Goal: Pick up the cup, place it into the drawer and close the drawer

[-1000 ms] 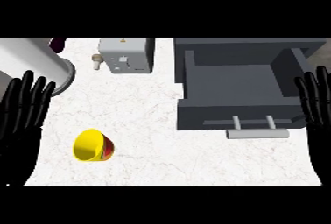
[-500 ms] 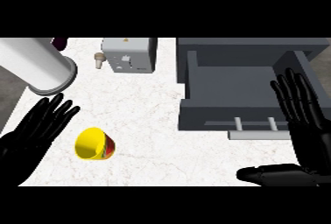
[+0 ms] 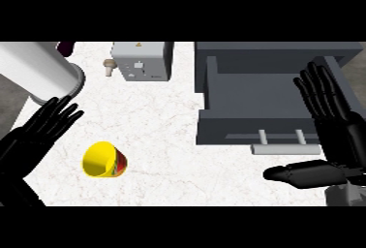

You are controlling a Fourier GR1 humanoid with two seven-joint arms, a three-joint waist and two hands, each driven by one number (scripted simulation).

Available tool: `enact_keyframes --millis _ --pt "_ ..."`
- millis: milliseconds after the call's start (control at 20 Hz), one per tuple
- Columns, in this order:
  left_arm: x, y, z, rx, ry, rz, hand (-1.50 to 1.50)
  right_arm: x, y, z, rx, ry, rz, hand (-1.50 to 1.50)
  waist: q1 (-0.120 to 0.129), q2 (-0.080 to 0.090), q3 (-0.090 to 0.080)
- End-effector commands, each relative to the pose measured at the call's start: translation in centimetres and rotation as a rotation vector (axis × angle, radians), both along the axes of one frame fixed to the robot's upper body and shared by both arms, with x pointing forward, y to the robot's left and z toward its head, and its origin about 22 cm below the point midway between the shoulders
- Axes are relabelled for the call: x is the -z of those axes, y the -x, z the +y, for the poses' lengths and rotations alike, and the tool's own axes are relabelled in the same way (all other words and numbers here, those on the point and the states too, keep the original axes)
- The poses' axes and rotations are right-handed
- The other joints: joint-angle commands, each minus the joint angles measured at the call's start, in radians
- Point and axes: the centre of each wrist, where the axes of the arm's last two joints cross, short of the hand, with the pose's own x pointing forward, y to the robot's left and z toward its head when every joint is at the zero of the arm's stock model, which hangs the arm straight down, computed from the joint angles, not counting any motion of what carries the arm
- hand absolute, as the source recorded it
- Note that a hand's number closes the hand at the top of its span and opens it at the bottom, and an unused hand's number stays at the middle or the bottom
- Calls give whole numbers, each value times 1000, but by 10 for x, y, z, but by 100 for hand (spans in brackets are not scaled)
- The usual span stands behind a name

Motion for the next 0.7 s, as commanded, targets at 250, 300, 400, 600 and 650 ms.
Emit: enact_keyframes --millis 250,300,400,600,650 --pt "65 -17 20 -27 -78 88 -150 -4 -15 -3 -14 16 -33 -150 -5 1 0" --pt "64 -23 13 -38 -93 98 -150 -28 -10 -11 2 14 -37 -150 -6 -1 0" --pt "86 -2 43 -73 -84 100 -150 -23 -11 -11 11 42 -34 -150 -7 1 -1" --pt "121 -4 16 -76 -130 109 -150 -23 -13 -10 5 22 -32 -150 -6 1 -1" --pt "124 -11 33 -76 -111 131 -150 -14 -10 6 -15 1 -57 -150 -10 2 -1"
